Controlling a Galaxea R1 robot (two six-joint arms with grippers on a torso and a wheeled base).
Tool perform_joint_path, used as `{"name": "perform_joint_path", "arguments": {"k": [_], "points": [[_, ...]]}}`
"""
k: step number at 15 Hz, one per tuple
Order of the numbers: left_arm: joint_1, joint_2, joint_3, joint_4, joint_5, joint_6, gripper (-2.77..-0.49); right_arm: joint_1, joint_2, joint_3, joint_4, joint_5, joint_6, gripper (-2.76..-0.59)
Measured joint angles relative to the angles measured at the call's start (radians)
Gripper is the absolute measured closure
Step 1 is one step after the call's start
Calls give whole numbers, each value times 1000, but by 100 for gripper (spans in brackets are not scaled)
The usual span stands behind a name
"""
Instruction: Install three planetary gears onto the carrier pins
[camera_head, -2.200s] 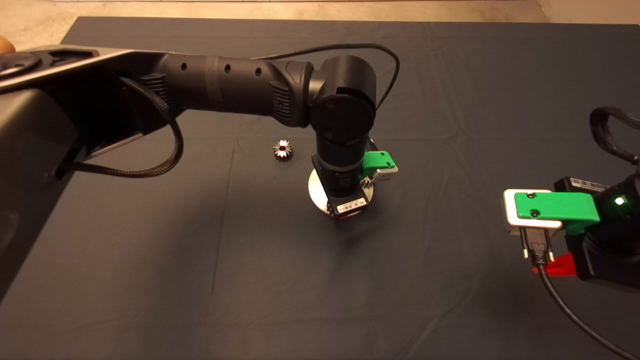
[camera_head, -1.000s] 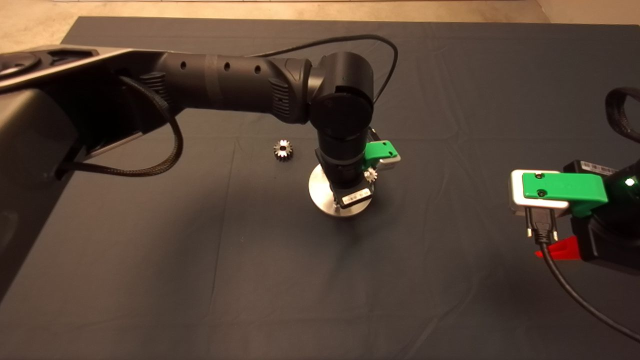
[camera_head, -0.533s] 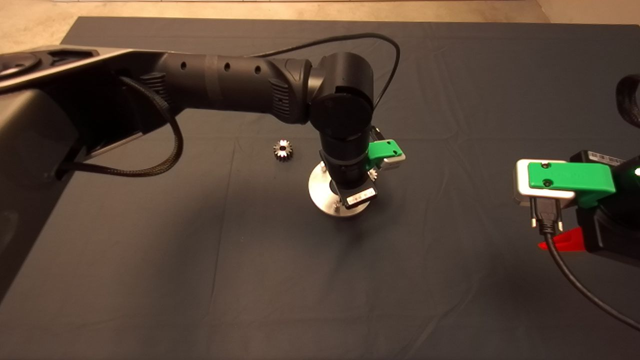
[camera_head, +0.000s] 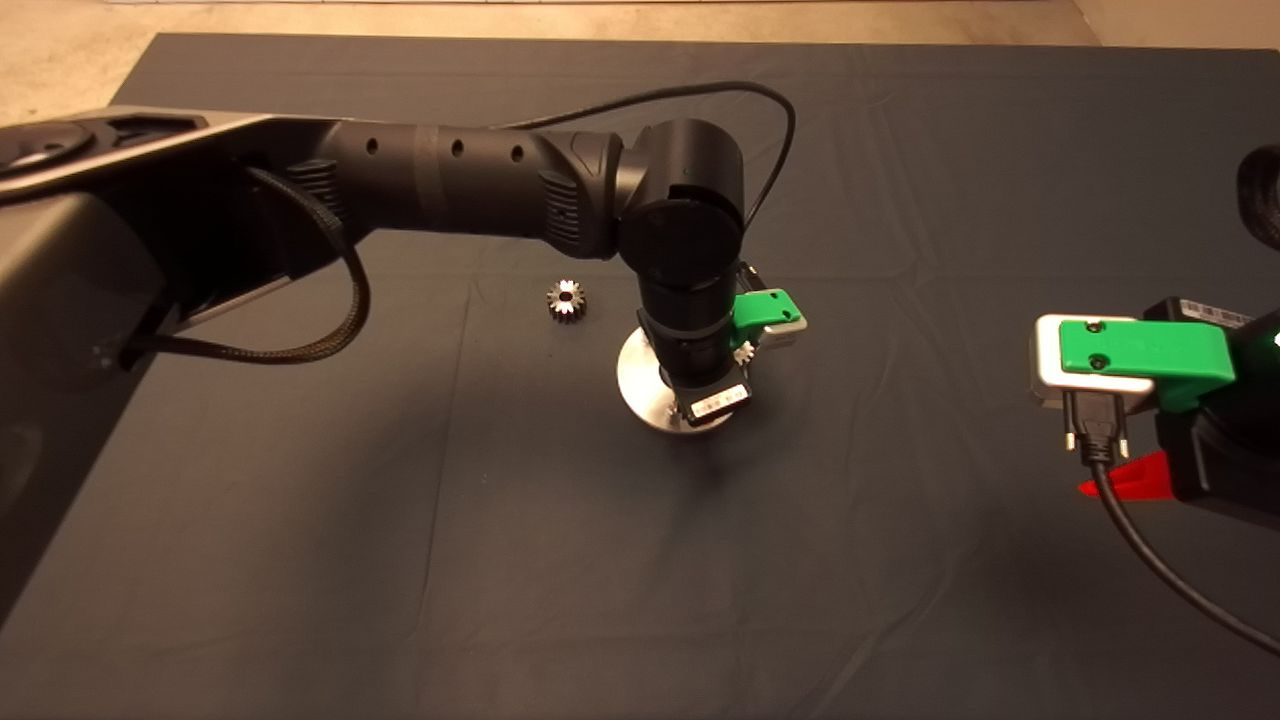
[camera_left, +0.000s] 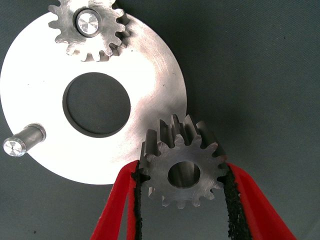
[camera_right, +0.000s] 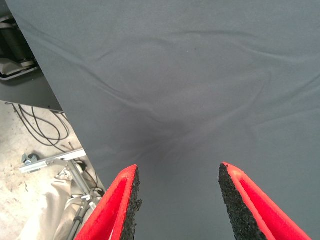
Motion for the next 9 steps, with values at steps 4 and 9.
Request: {"name": "perform_joint_path", "arguments": {"k": [4,9], "points": [[0,0,-7,6,20,14,-83,6,-6,0,3,0,0,-116],[5,0,-11,8,35,23,-83,9,-17,0,6,0,0,-116]]}}
